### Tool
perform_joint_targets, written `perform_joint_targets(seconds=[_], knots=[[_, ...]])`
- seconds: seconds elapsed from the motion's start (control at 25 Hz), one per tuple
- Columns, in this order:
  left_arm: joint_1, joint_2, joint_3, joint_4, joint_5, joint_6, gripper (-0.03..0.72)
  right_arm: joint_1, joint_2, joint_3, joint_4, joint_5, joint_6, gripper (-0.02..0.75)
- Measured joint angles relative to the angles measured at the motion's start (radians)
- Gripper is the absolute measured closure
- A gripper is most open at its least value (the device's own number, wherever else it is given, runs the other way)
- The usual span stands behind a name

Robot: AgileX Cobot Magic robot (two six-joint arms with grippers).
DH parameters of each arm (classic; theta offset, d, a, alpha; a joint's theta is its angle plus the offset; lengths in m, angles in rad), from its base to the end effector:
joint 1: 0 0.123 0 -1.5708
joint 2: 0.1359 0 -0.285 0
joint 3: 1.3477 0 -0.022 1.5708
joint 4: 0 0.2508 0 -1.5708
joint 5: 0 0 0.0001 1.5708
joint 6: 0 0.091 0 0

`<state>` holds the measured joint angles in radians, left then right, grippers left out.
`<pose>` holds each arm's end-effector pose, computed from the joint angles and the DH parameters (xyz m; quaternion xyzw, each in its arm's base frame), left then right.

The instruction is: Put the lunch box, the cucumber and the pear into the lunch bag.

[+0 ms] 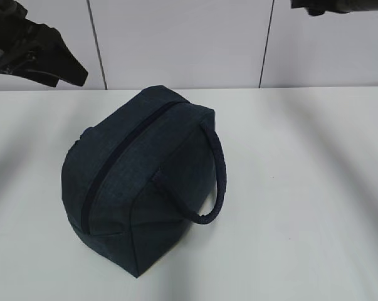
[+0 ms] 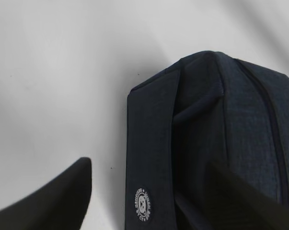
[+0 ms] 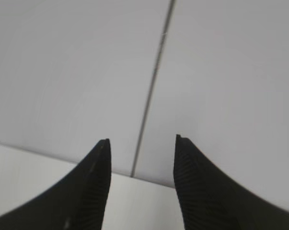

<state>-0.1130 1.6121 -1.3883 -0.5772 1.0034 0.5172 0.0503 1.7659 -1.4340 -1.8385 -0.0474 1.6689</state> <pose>0.3344 -0.0801 0.3208 0.1969 0.9208 -0.2206 0.2544 0.4285 0.0256 0.3300 -0.1009 0.7854 -0.0184 0.6104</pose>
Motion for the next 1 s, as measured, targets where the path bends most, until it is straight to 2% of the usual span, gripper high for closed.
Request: perform_joint_targets(seconds=[0.28,0.36,0.52,0.64,0.76,1.0], knots=[[0.0,0.0,0.0,0.0,0.0,-0.003,0.252,-0.001,-0.02,0.002,0.045,0.363,-0.067,0.387],[0.0,0.0,0.0,0.0,0.0,-0.003,0.252,-0.001,-0.02,0.002,0.162,0.482,-0.136,0.387],[0.0,0.0,0.0,0.0,-0.004,-0.003,0.252,-0.004,-0.02,0.002,0.498,0.662,-0.265,0.392],[0.0,0.0,0.0,0.0,-0.011,-0.003,0.252,-0.006,-0.02,0.002,0.751,0.645,-0.373,0.427],[0.0,0.0,0.0,0.0,-0.013,-0.003,0.252,0.01,-0.02,0.002,1.001,0.559,-0.582,0.468],[0.0,0.0,0.0,0.0,0.002,-0.02,0.252,0.106,-0.02,0.002,1.262,0.629,-1.092,0.486]])
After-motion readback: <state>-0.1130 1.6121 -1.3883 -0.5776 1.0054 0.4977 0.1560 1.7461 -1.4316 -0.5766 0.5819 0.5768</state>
